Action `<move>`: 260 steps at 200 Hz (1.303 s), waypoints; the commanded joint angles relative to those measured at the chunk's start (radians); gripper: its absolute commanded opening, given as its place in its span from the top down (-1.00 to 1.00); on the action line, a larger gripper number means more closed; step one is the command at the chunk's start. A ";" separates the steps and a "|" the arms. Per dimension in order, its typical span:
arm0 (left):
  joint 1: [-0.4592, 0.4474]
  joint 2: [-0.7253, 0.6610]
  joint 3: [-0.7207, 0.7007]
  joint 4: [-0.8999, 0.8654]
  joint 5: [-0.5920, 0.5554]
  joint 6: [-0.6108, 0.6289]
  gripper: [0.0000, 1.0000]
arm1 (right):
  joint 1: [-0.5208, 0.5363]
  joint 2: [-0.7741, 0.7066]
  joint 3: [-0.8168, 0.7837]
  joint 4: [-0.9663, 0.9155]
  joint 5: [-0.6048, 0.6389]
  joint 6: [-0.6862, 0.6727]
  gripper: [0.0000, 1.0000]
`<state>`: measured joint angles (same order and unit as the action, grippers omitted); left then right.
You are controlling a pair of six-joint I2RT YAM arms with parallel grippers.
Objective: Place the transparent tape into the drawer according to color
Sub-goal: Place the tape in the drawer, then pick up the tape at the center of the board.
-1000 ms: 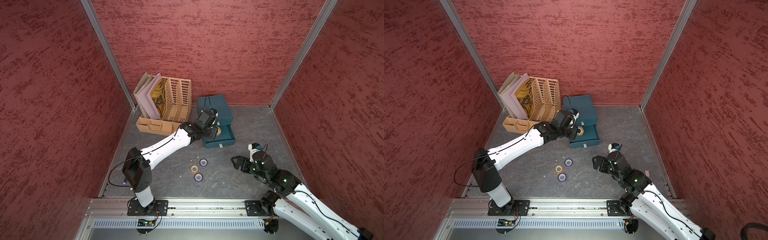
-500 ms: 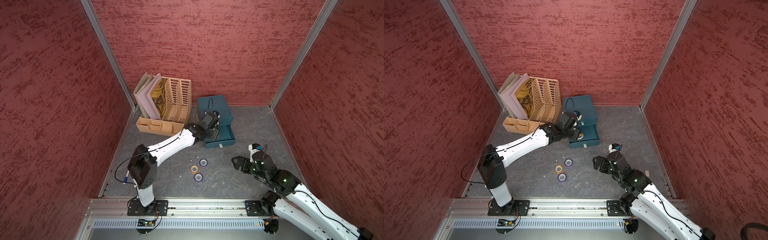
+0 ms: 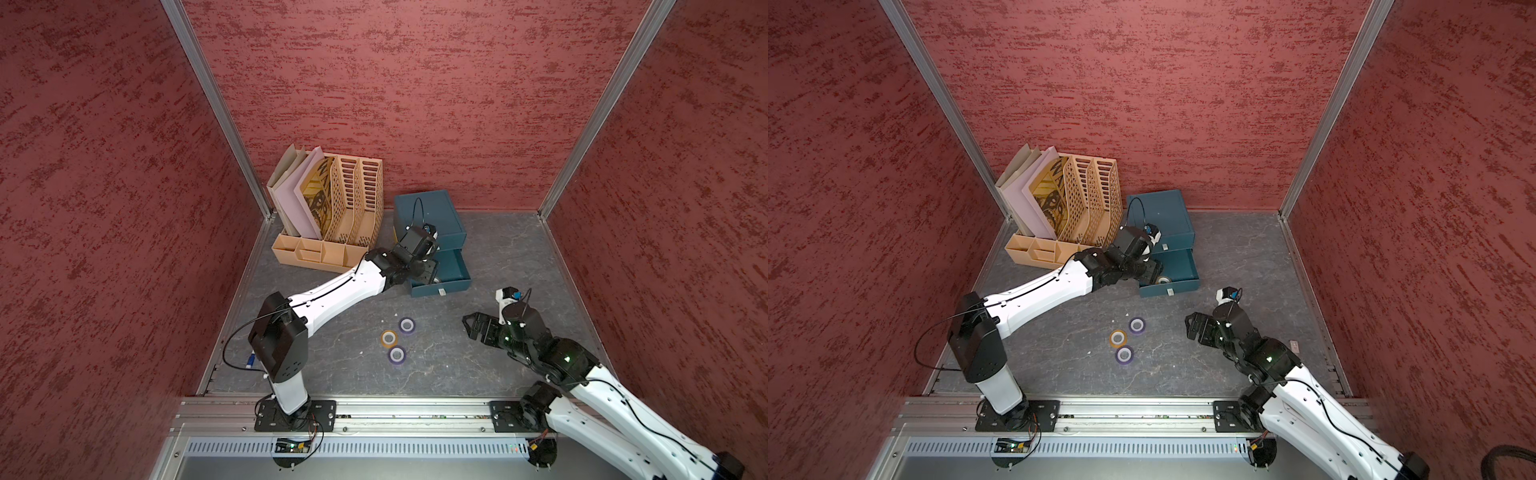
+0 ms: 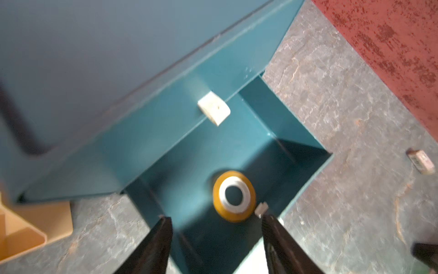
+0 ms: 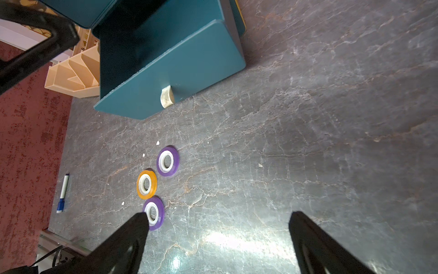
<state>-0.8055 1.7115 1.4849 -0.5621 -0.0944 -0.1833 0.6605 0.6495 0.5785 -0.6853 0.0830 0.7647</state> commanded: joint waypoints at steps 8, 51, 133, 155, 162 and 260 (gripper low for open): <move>0.033 -0.125 -0.076 -0.026 0.069 -0.038 -0.65 | 0.013 0.004 0.014 0.000 -0.002 -0.021 -0.97; 0.053 -0.252 -0.197 -0.093 0.114 -0.057 -0.99 | 0.012 0.018 0.017 0.006 -0.011 -0.025 -0.97; 0.089 -0.333 -0.376 -0.255 0.238 -0.099 -0.99 | 0.013 0.044 0.032 0.009 -0.032 -0.034 -0.97; 0.089 -0.311 -0.421 -0.278 0.268 -0.117 -0.99 | 0.013 0.053 0.034 0.015 -0.038 -0.036 -0.97; 0.089 -0.302 -0.436 -0.280 0.277 -0.123 -0.99 | 0.013 0.052 0.034 0.015 -0.038 -0.038 -0.97; 0.101 -0.106 -0.447 -0.316 0.248 -0.095 -0.95 | 0.013 0.061 0.028 0.021 -0.040 -0.042 -0.97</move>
<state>-0.7147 1.5738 1.0138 -0.8631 0.1577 -0.2989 0.6605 0.7181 0.5804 -0.6781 0.0490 0.7326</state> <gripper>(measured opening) 0.982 0.985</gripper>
